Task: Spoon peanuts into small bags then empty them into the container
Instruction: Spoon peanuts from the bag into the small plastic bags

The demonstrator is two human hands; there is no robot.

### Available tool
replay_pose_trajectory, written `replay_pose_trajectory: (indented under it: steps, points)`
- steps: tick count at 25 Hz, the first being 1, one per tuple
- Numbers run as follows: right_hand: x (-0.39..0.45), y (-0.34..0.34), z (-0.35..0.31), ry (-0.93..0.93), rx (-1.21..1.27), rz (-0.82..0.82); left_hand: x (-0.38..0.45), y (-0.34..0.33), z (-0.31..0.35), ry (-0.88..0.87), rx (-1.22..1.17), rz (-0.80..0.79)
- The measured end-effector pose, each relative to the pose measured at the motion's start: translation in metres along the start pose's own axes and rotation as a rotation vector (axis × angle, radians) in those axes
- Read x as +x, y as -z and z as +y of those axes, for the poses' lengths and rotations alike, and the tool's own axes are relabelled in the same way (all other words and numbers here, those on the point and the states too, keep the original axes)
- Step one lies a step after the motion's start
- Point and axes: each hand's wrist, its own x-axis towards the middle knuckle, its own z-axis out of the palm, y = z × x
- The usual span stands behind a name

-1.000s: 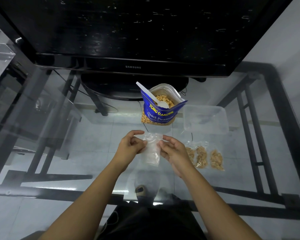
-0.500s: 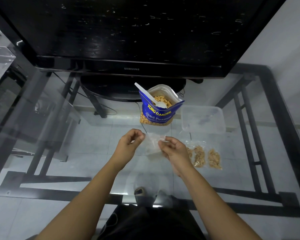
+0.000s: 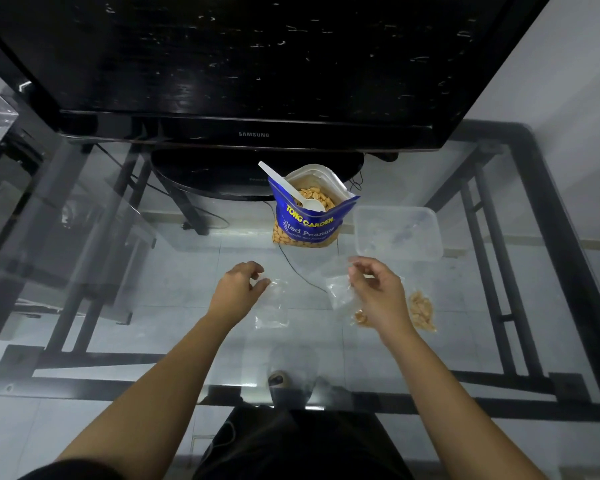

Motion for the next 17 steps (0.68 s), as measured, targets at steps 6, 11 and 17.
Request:
replay_pose_trajectory:
  steps: [6, 11, 17]
  points:
    - [-0.002, 0.004, -0.046, 0.169, 0.001, -0.061, -0.004, 0.060, 0.076, 0.084, -0.575, -0.017]
    - [0.004, 0.008, -0.094, 0.282, 0.038, -0.112, -0.006, 0.118, 0.135, -0.094, -0.945, -0.345]
    - [0.010, 0.020, -0.115, 0.363, -0.014, -0.189, -0.007, 0.131, 0.150, -0.176, -0.785, -0.334]
